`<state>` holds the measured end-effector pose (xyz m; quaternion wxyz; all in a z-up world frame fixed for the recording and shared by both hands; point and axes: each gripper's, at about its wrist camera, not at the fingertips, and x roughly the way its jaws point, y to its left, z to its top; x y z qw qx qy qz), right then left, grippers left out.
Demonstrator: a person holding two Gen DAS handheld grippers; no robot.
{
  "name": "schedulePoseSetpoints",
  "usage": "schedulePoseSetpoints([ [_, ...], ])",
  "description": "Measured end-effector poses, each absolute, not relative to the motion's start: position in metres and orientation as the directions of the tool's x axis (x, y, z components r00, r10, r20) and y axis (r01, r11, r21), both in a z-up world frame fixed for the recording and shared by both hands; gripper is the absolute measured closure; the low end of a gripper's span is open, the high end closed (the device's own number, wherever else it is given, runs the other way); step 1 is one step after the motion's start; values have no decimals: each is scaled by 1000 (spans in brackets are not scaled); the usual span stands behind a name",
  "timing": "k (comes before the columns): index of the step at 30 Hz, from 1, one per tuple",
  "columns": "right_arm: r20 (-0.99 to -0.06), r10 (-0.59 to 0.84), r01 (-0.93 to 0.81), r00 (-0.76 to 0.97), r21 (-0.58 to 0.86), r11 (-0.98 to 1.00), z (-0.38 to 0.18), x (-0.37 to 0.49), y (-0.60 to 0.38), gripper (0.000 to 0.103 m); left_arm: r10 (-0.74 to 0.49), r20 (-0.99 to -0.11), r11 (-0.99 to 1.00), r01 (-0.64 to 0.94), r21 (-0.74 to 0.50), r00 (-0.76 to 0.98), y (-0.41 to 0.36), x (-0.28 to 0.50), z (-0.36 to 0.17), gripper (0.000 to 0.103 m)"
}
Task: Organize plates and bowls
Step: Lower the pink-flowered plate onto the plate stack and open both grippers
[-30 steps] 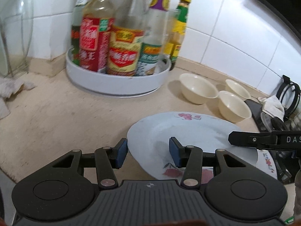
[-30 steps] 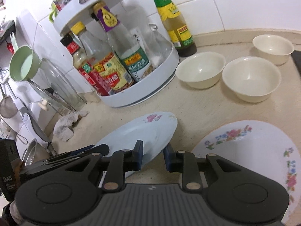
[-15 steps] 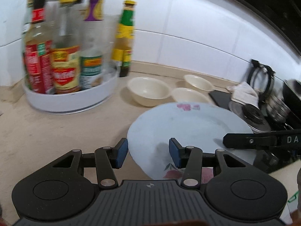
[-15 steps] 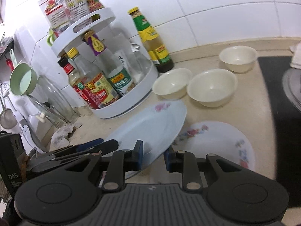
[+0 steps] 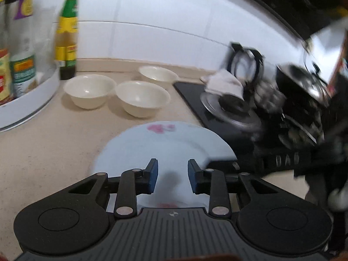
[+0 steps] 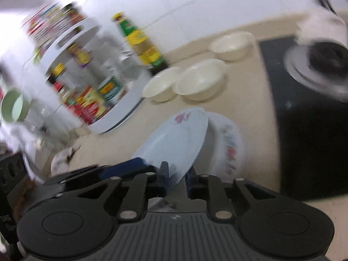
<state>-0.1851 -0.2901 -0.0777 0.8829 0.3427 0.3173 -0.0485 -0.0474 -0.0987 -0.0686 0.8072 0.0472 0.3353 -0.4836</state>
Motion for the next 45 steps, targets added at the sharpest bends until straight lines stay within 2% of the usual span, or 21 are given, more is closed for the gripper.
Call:
schedulePoseSetpoints([
  [6,-647,77,385,759,541,748,-90,-197,-318,79,-742,-547,588,768,-255,387,-86,-32,-53,64],
  [10,-685,-1,355,728,376,856,-75,-188,-307,76,-718,-555,623,743,-244,421,-83,-23,-51,62],
  [12,-717,-77,346,693,237,908,-71,-184,-298,72,-712,-558,629,740,-238,426,-82,-25,-52,62],
  [15,-694,-154,316,703,110,942,-67,-179,-286,70,-710,-567,629,738,-245,417,-85,-25,-56,62],
  [18,-683,-80,250,726,153,956,-62,-170,-281,71,-709,-570,627,742,-239,415,-88,-26,-57,60],
  [20,-682,-79,242,727,148,959,-62,-168,-280,71,-704,-574,631,740,-233,419,-88,-26,-57,53],
  [29,-685,-69,320,725,246,915,-69,-172,-315,71,-645,-615,679,710,-189,453,-93,-26,-63,51],
  [36,-701,33,328,712,374,867,-91,-173,-319,69,-613,-645,692,704,-158,457,-104,-29,-70,47],
  [45,-709,-41,312,704,258,914,-88,-149,-304,66,-560,-696,704,702,-112,450,-112,-19,-82,46],
])
